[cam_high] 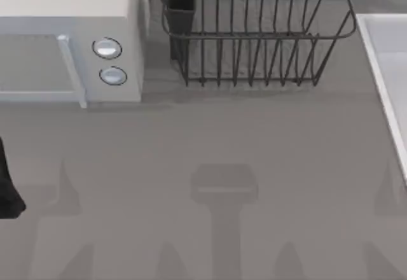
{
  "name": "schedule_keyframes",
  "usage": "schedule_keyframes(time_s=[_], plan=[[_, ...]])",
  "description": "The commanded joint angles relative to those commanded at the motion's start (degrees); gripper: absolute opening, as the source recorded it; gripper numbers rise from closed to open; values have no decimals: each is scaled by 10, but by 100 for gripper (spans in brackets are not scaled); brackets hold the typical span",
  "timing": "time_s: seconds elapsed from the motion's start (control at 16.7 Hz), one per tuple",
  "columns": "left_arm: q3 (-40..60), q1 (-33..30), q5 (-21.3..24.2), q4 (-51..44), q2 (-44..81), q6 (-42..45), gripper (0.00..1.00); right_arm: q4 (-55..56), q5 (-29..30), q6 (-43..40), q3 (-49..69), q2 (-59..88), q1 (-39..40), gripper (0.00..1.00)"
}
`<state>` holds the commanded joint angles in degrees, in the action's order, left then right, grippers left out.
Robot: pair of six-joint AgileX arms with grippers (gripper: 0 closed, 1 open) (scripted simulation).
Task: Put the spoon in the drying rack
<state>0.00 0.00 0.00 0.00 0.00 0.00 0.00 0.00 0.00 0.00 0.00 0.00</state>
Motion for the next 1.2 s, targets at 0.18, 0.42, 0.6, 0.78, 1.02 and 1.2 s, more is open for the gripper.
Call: schedule_keyframes(time_s=[0.18,0.42,0.6,0.78,1.02,1.2], plan=[[0,0,0,0,0,0,100,-7,-1,-6,6,7,-2,100],[0,0,0,0,0,0,100,-84,-3,-69,75,93,-29,100],[0,0,0,0,0,0,100,-182,-3,-149,156,220,-65,100],[0,0,0,0,0,0,100,-297,-1,-242,246,382,-105,100],[0,0,0,0,0,0,100,-443,3,-361,363,586,-157,100],[0,0,0,0,0,0,100,-529,2,-431,435,696,-187,100]])
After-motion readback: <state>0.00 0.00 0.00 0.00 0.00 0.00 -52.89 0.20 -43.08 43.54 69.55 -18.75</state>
